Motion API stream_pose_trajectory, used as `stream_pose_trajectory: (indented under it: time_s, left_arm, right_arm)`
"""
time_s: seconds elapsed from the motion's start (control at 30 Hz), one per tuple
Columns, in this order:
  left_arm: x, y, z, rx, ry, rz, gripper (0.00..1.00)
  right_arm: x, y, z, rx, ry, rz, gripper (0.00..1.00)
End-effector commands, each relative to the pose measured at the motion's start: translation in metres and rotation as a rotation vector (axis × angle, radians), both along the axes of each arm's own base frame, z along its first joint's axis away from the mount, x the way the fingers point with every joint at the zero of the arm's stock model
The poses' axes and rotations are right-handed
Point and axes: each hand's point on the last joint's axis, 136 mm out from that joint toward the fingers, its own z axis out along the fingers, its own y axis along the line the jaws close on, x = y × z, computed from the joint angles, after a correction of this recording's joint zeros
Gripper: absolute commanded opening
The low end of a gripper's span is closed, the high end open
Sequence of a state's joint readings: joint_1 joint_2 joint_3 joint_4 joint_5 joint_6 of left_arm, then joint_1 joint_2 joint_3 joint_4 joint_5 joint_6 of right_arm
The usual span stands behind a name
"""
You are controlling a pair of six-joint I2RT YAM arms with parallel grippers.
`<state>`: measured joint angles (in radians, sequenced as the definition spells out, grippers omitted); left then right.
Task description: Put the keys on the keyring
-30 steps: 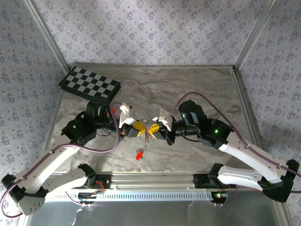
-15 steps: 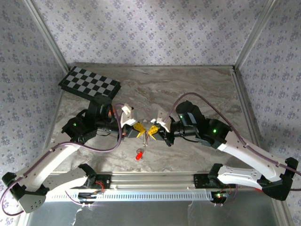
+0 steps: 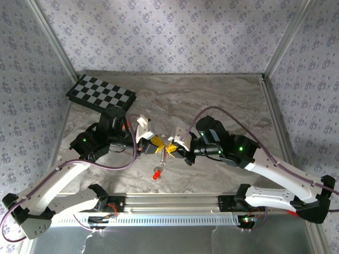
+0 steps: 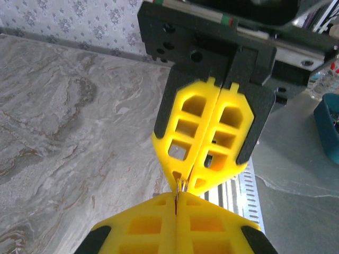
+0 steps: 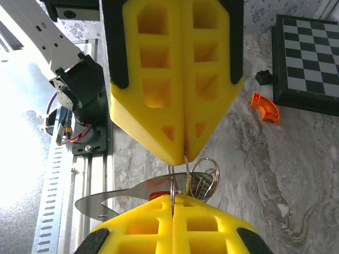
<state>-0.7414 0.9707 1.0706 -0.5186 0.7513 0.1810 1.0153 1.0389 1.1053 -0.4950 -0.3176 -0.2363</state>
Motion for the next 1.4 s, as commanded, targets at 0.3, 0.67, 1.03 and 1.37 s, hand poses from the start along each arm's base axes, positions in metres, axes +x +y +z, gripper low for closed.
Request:
stream_pose_trajectory:
  time_s: [0.3, 0.67, 1.03, 1.37]
  left_arm:
    - [0.004, -0.002, 0.027, -0.152, -0.026, 0.058, 0.0]
    - [0.022, 0.007, 0.045, -0.338, -0.052, 0.225, 0.0]
    - [0.015, 0.011, 0.06, -0.393, -0.136, 0.216, 0.0]
    - [-0.01, 0.009, 0.081, -0.414, -0.172, 0.079, 0.0]
  right_arm:
    - [0.001, -0.006, 0.015, 0.04, -0.08, -0.015, 0.0]
    - [0.002, -0.009, 0.036, 0.142, -0.1, -0.039, 0.17]
    - [0.004, -0.025, 0.078, 0.301, -0.062, -0.093, 0.33]
    - [0.0, -0.043, 0.107, 0.37, 0.012, -0.003, 0.3]
